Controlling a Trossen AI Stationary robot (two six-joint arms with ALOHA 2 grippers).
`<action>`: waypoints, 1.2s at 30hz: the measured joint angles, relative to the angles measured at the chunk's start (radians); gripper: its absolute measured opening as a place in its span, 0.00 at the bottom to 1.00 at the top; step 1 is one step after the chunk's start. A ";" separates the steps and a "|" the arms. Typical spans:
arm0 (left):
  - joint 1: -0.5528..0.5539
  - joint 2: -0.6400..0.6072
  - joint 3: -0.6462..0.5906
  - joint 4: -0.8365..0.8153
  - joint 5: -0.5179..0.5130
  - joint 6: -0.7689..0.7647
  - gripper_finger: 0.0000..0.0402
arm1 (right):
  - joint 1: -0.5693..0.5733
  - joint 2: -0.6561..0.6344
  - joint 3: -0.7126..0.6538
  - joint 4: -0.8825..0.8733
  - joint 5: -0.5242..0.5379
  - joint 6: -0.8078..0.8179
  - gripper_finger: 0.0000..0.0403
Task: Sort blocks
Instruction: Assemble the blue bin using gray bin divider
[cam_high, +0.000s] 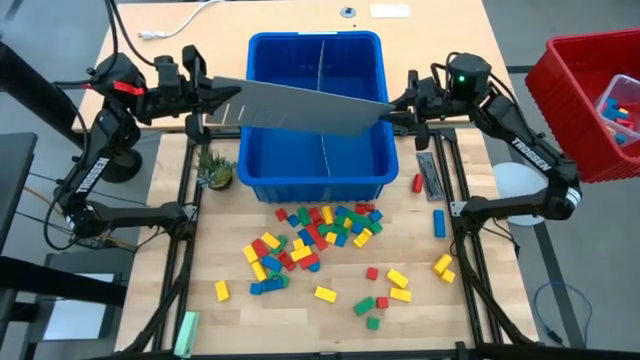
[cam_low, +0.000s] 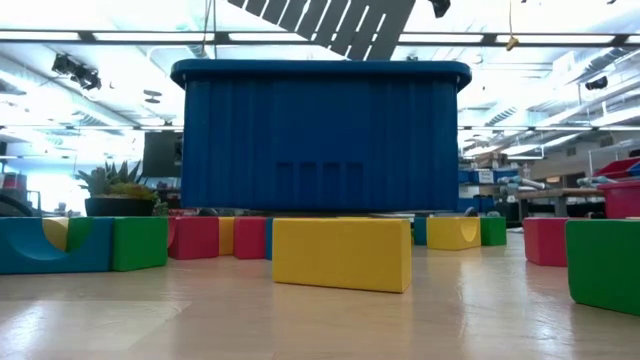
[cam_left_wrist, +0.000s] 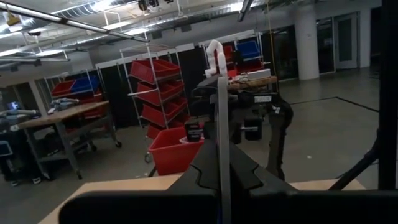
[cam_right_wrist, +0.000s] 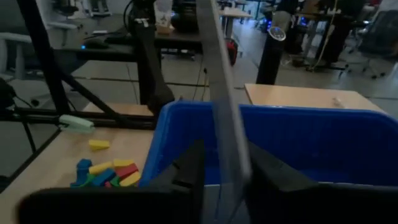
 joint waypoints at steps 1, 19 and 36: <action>0.000 0.000 0.000 0.000 0.000 -0.001 0.02 | 0.000 0.006 0.000 0.009 0.000 -0.001 0.13; 0.002 0.119 0.004 -0.331 -0.192 0.097 0.03 | -0.057 -0.013 0.089 -0.049 0.128 0.017 0.00; 0.025 0.230 0.000 -0.446 -0.365 0.285 0.03 | -0.095 0.022 0.079 -0.140 0.179 -0.033 0.00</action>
